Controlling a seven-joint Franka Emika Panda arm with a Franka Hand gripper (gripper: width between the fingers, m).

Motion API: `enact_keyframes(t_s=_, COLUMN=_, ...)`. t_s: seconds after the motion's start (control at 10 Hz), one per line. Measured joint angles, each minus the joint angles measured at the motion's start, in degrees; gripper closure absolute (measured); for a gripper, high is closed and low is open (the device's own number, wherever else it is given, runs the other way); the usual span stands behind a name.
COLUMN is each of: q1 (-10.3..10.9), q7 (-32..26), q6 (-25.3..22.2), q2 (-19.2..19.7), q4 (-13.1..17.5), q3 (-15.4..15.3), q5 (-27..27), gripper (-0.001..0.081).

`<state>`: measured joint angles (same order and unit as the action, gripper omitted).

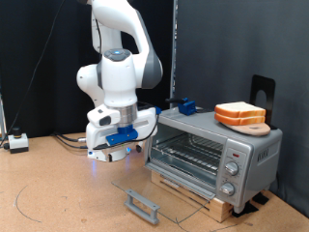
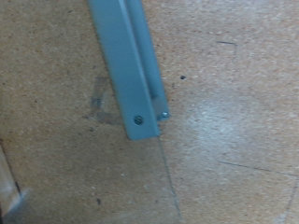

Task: Make a piece of toast with the oven

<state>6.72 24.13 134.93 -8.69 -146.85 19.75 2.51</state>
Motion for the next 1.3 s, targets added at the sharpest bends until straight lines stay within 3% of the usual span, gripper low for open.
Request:
enact_keyframes(t_s=0.3, q1=-1.81, q7=-5.68, q6=-2.34, q2=-1.21, q4=1.0, q3=2.18, q5=-0.56, gripper=-0.0003)
enact_keyframes(t_s=0.5, q1=-1.63, q7=-6.42, q6=-3.78, q2=-1.25, q4=1.19, q3=2.11, q5=1.98, gripper=-0.0003)
enact_keyframes(t_s=0.9, q1=-0.82, q7=-14.6, q6=-21.22, q2=-5.31, q4=6.14, q3=2.4, q5=18.72, gripper=-0.0003)
enact_keyframes(t_s=1.3, q1=0.27, q7=-16.53, q6=-29.83, q2=-10.86, q4=8.51, q3=1.49, q5=22.77, gripper=-0.0003)
